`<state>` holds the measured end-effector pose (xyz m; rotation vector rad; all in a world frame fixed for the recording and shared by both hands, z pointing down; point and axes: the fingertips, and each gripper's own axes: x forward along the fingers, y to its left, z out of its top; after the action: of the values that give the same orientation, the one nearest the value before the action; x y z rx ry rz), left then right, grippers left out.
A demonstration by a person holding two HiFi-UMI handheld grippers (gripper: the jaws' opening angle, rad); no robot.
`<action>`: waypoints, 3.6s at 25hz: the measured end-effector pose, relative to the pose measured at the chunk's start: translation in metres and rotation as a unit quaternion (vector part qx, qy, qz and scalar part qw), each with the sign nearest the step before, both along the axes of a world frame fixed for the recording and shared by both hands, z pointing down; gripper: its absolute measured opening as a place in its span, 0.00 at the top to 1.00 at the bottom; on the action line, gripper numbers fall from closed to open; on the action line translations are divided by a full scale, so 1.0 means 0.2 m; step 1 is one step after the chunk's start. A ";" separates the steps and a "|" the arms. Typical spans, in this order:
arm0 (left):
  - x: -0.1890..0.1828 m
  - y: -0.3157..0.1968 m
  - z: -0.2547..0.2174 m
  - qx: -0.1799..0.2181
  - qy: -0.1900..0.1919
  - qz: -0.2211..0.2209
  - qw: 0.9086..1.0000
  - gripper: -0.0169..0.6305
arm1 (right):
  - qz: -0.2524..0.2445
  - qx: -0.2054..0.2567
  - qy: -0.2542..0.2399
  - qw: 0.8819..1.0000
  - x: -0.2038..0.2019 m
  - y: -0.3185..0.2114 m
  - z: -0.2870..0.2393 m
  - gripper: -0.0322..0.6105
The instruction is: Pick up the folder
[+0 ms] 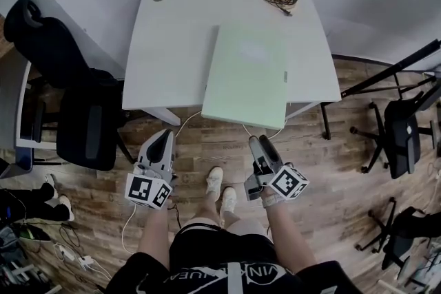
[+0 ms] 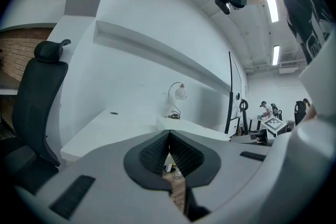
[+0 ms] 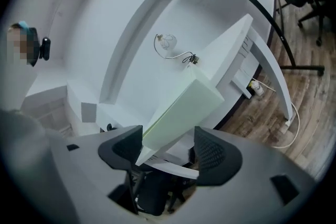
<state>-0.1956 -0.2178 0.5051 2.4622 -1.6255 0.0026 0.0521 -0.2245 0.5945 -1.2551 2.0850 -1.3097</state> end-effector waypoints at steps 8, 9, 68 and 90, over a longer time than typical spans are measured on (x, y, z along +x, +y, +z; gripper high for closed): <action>0.02 -0.09 0.07 -0.014 0.005 0.004 1.000 0.95 | 0.016 0.008 -0.089 0.996 0.00 -0.11 0.00 0.44; 0.03 -0.10 0.08 -0.014 0.005 0.005 1.000 0.95 | 0.021 0.006 -0.092 0.996 0.00 -0.12 0.01 0.43; 0.06 -0.21 0.27 -0.046 0.011 0.015 0.999 0.95 | 0.099 -0.014 -0.185 0.978 0.00 -0.49 0.08 0.50; 0.06 -0.19 0.05 -0.012 0.015 0.011 1.000 0.95 | 0.037 0.040 -0.071 0.996 0.10 -0.43 -0.23 0.50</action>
<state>-0.1837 -0.2552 0.5156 2.4499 -1.5768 -0.0129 0.0726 -0.3109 0.5494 -1.1580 1.9535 -1.2332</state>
